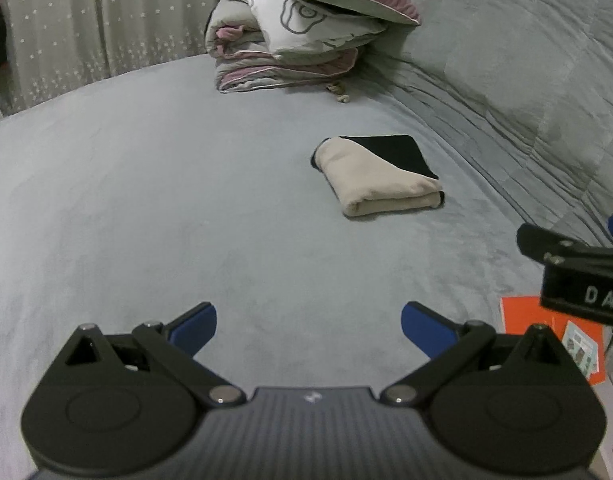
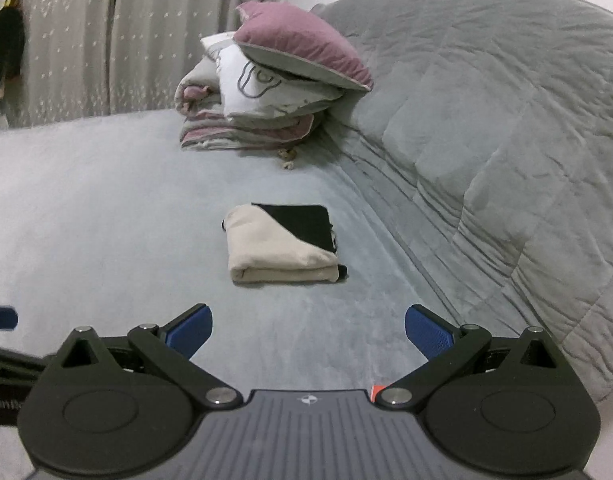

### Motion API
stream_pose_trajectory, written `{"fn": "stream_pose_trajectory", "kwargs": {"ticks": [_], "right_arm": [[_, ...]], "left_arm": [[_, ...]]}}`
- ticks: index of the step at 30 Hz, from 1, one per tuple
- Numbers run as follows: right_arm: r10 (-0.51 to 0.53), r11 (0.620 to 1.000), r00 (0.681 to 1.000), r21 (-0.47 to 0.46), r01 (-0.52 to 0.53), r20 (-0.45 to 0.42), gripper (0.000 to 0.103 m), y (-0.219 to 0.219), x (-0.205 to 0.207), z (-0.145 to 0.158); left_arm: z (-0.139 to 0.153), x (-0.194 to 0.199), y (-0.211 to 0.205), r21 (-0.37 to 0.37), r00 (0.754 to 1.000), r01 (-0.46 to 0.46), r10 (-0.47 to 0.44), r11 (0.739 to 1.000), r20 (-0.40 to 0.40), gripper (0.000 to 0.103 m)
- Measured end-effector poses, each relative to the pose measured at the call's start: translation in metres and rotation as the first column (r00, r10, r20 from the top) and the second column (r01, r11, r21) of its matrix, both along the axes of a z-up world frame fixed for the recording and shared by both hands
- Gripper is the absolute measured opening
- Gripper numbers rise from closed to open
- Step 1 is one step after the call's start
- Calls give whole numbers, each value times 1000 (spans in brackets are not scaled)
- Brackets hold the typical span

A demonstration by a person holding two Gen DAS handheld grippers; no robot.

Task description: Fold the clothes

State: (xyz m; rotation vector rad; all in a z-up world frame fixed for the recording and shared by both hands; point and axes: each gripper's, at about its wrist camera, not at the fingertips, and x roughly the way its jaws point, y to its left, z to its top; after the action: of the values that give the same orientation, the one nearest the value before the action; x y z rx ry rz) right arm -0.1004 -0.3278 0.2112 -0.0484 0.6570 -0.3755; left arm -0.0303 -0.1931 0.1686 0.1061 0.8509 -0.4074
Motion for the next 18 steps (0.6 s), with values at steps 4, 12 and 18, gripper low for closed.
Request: {"fn": "stream_pose_trajectory", "kwargs": {"ticks": [4,12,18], "right_arm": [[21,1000,1000,16,-21,6,103,1,0,-2],[2,999,1000,35,-1,-21,103,-6,3,-10],[-1,999,999,40,2,-38,103,-8,4,-14]], "left_arm": [[0,2,1,4,1000,-15,15,1000,9,103],[-7,4,-2,12,1000,-12,12,1000,0,103],[-9,5,-1,1,1000,-15,15,1000,-2,103]]}}
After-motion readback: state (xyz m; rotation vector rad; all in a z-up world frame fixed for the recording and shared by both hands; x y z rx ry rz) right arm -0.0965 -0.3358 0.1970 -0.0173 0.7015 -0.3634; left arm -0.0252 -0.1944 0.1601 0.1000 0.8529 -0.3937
